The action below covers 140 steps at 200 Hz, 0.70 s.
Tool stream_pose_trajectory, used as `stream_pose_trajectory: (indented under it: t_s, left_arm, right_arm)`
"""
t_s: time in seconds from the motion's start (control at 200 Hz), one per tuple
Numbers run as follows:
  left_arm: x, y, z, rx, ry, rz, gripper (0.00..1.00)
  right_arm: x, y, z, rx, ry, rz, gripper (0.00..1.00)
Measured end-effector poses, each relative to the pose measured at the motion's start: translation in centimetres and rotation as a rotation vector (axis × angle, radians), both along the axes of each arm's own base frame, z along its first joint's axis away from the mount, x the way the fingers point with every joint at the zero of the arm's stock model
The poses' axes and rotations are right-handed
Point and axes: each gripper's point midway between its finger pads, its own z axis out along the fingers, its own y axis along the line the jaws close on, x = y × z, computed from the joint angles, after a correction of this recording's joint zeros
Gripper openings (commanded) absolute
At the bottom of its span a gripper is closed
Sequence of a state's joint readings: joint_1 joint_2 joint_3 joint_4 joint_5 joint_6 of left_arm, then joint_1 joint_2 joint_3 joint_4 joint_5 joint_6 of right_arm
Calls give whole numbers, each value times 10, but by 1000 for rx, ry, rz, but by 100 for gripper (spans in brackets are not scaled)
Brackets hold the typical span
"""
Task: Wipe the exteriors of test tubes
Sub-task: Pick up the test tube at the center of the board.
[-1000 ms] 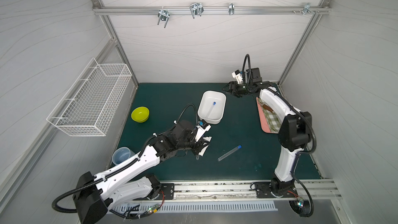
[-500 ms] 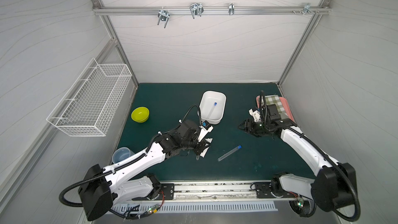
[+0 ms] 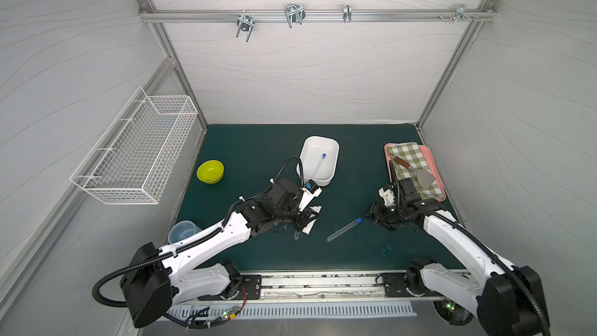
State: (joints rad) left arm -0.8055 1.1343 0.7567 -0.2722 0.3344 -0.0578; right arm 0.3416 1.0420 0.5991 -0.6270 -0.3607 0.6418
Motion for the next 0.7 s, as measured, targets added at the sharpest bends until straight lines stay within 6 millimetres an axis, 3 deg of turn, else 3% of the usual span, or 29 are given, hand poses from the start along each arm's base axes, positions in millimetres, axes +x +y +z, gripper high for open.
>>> stream_pose_trajectory:
  t_s: [0.37,0.7]
  left_arm:
    - [-1,-3,0,-12,13,-11,23]
    - [-2,-3,1,-14,11,-11,23]
  right_arm:
    - [-8,19,-21,-73,52,25,60]
    - [-3,25,-24,-82,47,-4,59]
